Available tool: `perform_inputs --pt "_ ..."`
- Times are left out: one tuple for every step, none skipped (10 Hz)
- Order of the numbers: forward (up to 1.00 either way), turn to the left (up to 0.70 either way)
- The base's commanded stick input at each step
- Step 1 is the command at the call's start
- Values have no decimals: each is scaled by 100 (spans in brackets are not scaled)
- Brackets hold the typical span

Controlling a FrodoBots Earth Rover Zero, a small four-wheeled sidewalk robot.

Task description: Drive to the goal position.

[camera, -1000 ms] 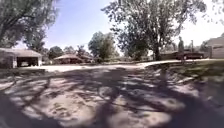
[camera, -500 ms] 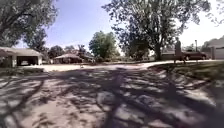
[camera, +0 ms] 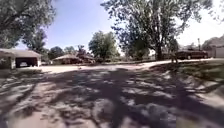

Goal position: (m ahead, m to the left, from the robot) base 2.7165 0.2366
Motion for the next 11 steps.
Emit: perform_inputs --pt "70 -6" --pt "70 -31" --pt "70 -31" --pt "70 -31" --pt "70 -31" --pt "70 -31" --pt "70 -12" --pt "70 0" --pt "70 0" --pt "70 0" --pt "70 0"
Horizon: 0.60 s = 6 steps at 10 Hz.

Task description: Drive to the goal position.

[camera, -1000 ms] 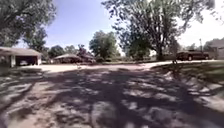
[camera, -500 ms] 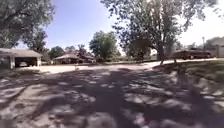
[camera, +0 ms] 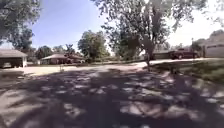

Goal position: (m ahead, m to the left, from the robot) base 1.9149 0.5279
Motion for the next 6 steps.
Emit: perform_inputs --pt "70 0" --pt "70 0" --pt "70 0" --pt "70 0" --pt "70 0" --pt "70 0"
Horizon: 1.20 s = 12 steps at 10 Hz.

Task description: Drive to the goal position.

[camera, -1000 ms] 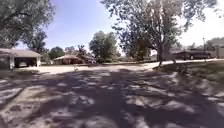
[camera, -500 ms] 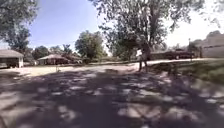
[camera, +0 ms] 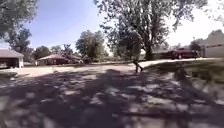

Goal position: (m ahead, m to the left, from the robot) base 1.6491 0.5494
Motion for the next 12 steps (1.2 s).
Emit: perform_inputs --pt "70 0" --pt "70 0" --pt "70 0" --pt "70 0" --pt "70 0" --pt "65 0" --pt "57 0" --pt "49 0" --pt "42 0" --pt "34 0" --pt "26 0" --pt "18 0"
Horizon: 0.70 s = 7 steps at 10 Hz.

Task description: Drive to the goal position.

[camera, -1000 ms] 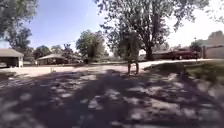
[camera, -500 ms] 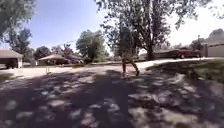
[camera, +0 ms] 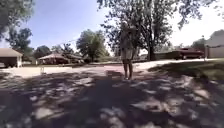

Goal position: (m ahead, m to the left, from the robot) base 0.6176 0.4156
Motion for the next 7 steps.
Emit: perform_inputs --pt "11 0" --pt "3 0" --pt "0 0" --pt "0 0" --pt "0 0" --pt "0 0" --pt "0 0"
